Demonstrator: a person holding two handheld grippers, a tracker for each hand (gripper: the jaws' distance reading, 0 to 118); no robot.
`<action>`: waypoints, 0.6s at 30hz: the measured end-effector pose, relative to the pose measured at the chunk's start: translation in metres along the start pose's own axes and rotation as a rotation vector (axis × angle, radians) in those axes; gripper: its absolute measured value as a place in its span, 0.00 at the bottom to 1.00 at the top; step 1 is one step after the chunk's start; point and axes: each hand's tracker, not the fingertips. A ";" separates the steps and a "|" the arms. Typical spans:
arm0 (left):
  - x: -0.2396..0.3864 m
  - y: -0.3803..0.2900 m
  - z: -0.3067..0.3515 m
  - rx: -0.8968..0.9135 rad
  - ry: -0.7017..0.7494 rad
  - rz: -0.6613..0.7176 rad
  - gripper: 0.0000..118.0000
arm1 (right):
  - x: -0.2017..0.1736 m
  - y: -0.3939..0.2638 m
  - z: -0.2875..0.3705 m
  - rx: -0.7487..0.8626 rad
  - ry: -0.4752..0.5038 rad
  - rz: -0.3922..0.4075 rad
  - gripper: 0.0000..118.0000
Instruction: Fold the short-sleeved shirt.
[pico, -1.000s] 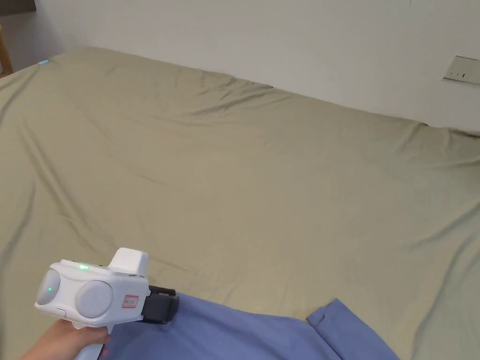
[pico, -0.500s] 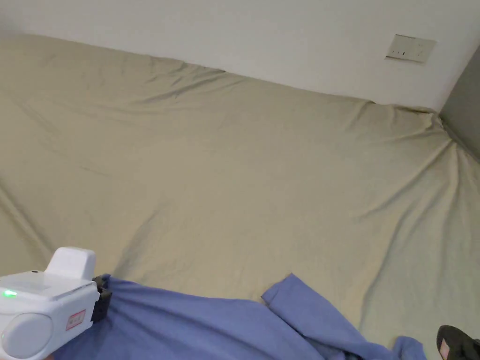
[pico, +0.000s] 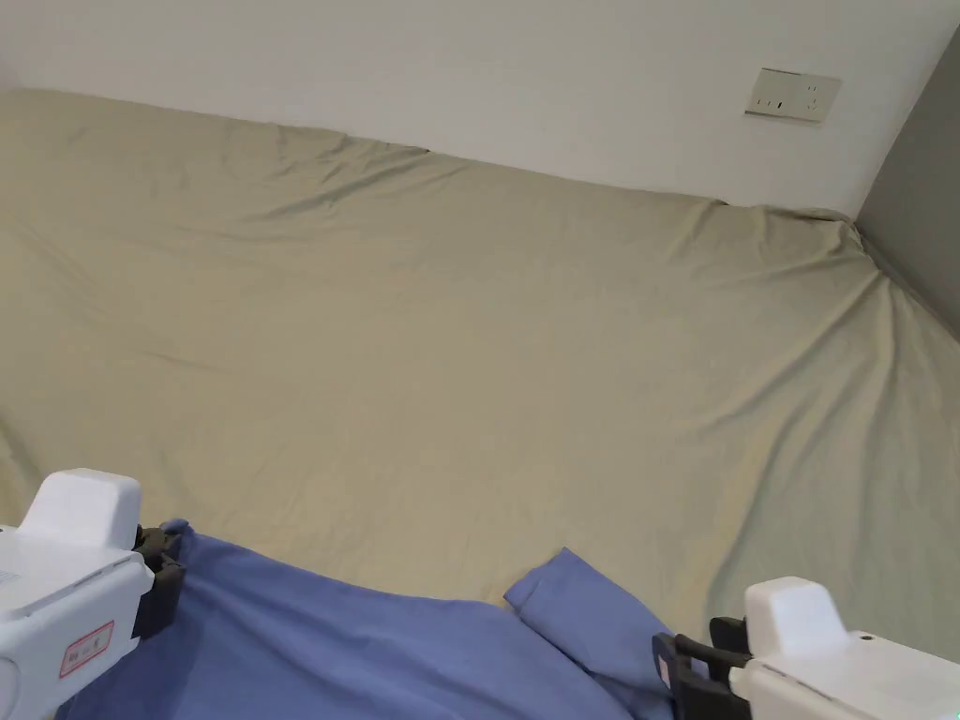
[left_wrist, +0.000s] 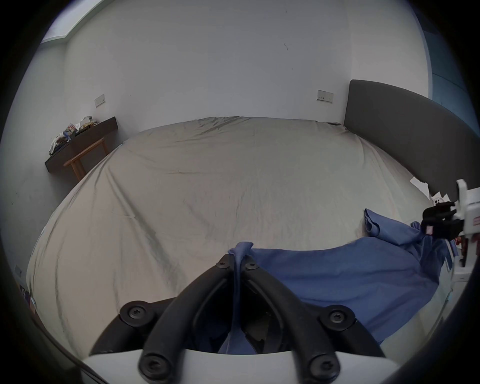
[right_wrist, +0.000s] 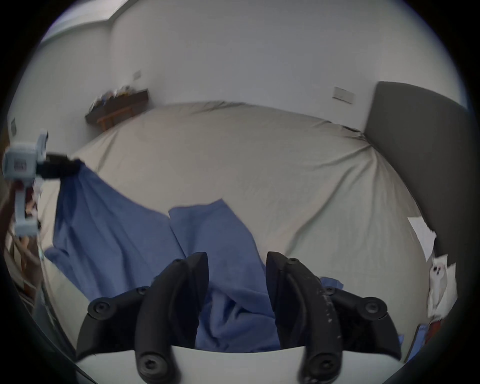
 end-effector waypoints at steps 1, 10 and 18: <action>0.000 0.000 -0.001 -0.005 -0.001 0.001 0.02 | -0.003 0.001 -0.010 -0.033 -0.019 0.027 0.43; 0.001 -0.007 -0.006 -0.031 -0.023 -0.005 0.02 | 0.005 -0.001 -0.034 -0.138 -0.025 0.080 0.83; 0.002 -0.008 -0.013 -0.058 -0.028 0.002 0.02 | 0.010 -0.003 -0.053 -0.260 -0.012 0.073 1.00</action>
